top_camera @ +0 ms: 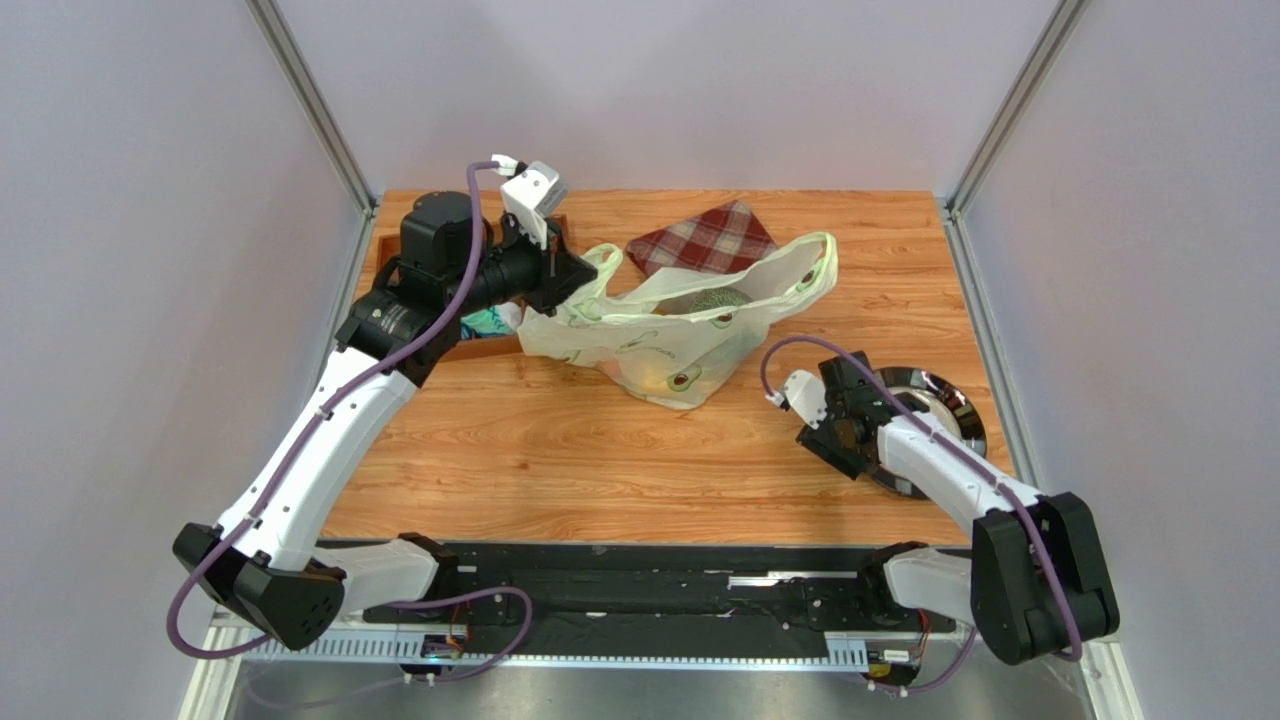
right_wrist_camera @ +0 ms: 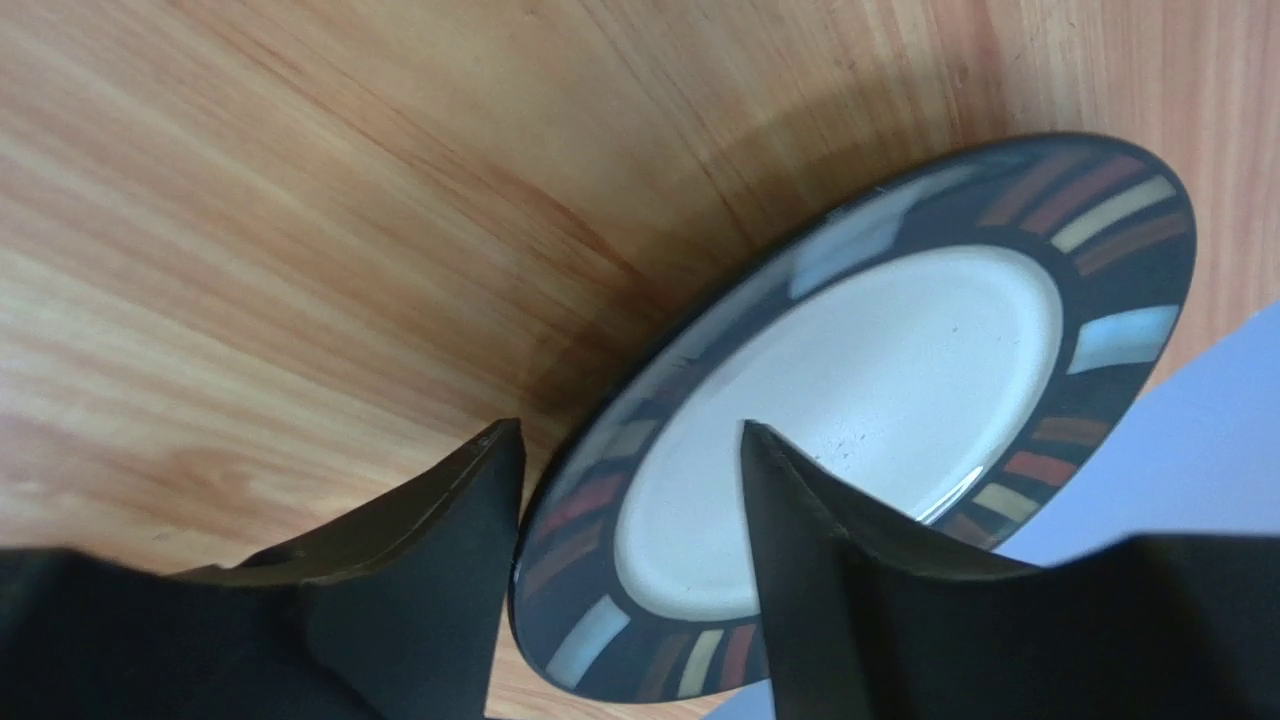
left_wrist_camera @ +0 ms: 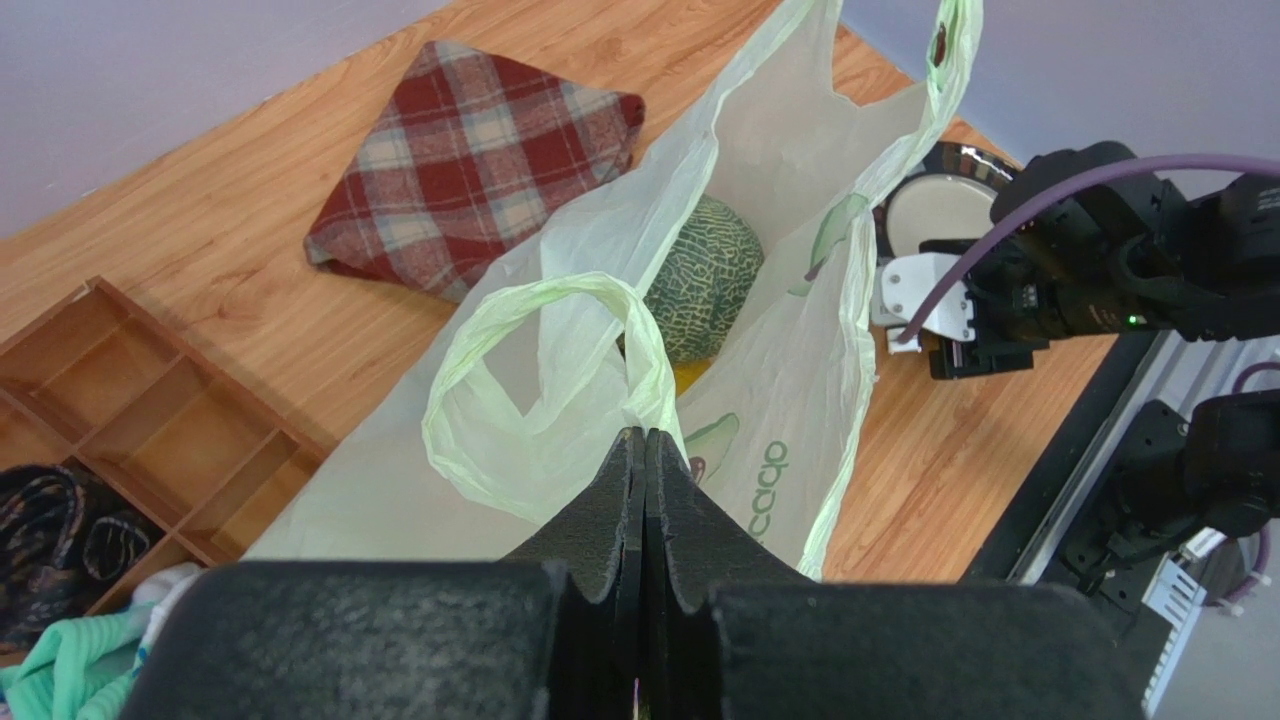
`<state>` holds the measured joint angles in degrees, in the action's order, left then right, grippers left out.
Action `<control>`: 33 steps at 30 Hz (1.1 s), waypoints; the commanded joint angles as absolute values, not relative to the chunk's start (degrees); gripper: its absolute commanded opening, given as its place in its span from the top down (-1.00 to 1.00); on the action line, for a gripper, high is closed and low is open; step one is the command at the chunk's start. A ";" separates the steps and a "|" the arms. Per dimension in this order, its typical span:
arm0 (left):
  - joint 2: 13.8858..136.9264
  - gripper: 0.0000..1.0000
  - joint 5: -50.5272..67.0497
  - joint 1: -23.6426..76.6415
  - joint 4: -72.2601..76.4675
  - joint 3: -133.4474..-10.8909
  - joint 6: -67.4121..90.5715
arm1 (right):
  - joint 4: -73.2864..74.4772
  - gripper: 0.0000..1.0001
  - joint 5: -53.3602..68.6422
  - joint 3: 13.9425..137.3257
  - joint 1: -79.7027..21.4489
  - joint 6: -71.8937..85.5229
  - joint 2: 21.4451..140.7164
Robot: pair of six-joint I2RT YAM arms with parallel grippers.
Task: Take the fake fruits out of the plastic bag
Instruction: Move the plate to the center of the board.
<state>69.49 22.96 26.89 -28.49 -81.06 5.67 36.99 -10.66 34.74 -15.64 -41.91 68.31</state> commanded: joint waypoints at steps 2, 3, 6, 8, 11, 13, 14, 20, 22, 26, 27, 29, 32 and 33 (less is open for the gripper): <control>67.94 1.00 22.59 26.81 -27.25 -81.56 3.78 | 25.67 0.07 -19.68 29.89 -20.64 -47.10 69.61; 67.77 1.00 22.59 26.81 -27.42 -81.48 3.52 | 24.62 0.18 -20.73 27.97 -23.35 -48.50 69.35; 67.41 1.00 22.41 26.81 -27.68 -81.30 2.99 | 24.61 0.65 -21.36 26.37 -29.59 -49.57 67.95; 66.98 1.00 21.98 26.81 -27.60 -80.95 2.81 | 25.22 0.85 -21.09 26.54 -33.03 -49.31 67.06; 66.53 1.00 21.27 26.72 -27.77 -79.90 1.85 | 29.25 0.90 -18.99 29.26 -40.94 -47.38 67.23; 66.10 1.00 20.31 26.72 -27.95 -79.11 1.32 | 31.37 0.94 -15.92 32.67 -46.39 -45.19 69.07; 66.09 1.00 20.04 26.72 -28.04 -78.84 0.54 | 33.81 0.93 -14.78 34.00 -48.06 -44.39 69.87; 66.80 1.00 17.58 26.63 -28.21 -79.01 -2.81 | 41.30 0.92 -3.37 40.68 -62.11 -39.13 72.68; 66.53 1.00 16.97 26.63 -28.04 -78.58 -3.34 | 42.45 0.93 -0.89 42.44 -65.11 -36.84 73.03; 66.18 1.00 16.61 26.63 -27.07 -77.17 -4.65 | 42.72 0.92 6.49 43.07 -71.18 -31.48 73.65; 66.18 1.00 16.35 26.63 -26.29 -76.65 -4.66 | 42.54 0.90 9.29 42.37 -71.89 -30.94 73.48; 66.36 1.00 15.38 26.63 -25.32 -75.15 -4.66 | 42.19 0.80 12.73 41.58 -73.12 -29.80 73.48; 66.80 1.00 15.29 26.63 -23.56 -73.31 -3.17 | 41.66 0.17 18.53 40.34 -74.27 -29.09 74.61; 66.80 1.00 15.64 26.63 -22.86 -72.52 -2.47 | 42.01 0.01 19.85 40.43 -74.35 -29.96 75.58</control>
